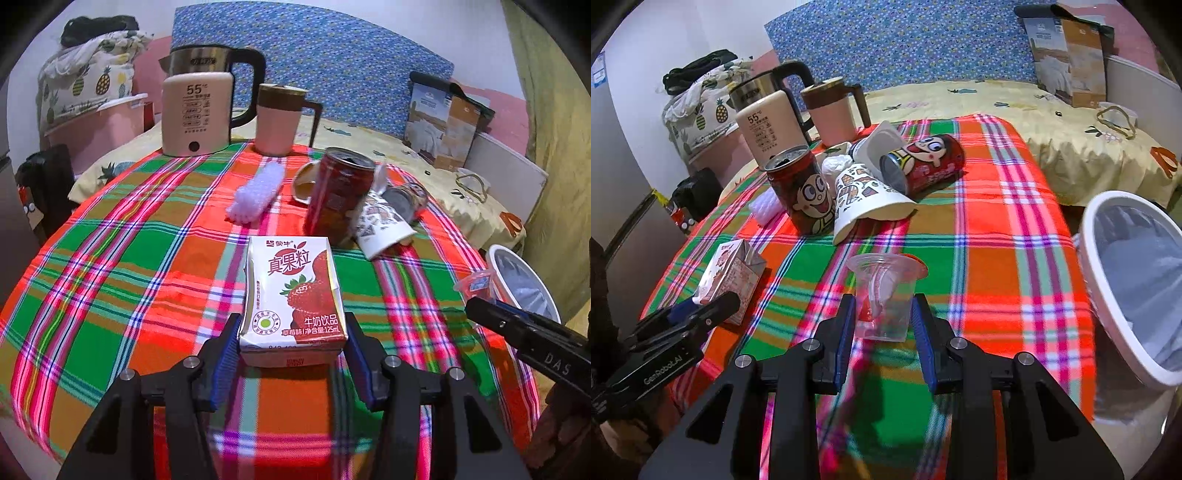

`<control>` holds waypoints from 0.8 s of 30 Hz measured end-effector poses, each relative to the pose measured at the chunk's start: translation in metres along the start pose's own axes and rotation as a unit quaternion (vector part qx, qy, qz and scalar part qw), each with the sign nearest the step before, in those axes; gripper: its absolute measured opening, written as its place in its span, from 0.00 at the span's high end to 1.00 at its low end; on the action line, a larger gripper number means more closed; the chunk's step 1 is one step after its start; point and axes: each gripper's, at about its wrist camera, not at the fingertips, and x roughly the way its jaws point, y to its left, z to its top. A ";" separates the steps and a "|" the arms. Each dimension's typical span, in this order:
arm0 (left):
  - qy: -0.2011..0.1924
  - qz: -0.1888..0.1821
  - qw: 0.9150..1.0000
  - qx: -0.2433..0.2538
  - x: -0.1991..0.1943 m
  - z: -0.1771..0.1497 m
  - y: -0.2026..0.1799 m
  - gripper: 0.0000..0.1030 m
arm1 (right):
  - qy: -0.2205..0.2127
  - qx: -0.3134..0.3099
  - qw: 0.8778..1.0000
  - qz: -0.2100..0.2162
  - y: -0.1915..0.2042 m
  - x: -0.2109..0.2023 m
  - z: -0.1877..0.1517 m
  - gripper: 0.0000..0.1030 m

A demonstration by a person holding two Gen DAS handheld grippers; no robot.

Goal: Collect trash
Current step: 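Carry the pink box with the left tool while the right tool carries the clear cup over the bin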

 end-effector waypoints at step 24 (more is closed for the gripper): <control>-0.018 -0.029 0.998 0.054 -0.036 -0.006 -0.059 0.50 | -0.036 0.017 0.999 -0.007 -0.018 -0.040 -0.009 0.68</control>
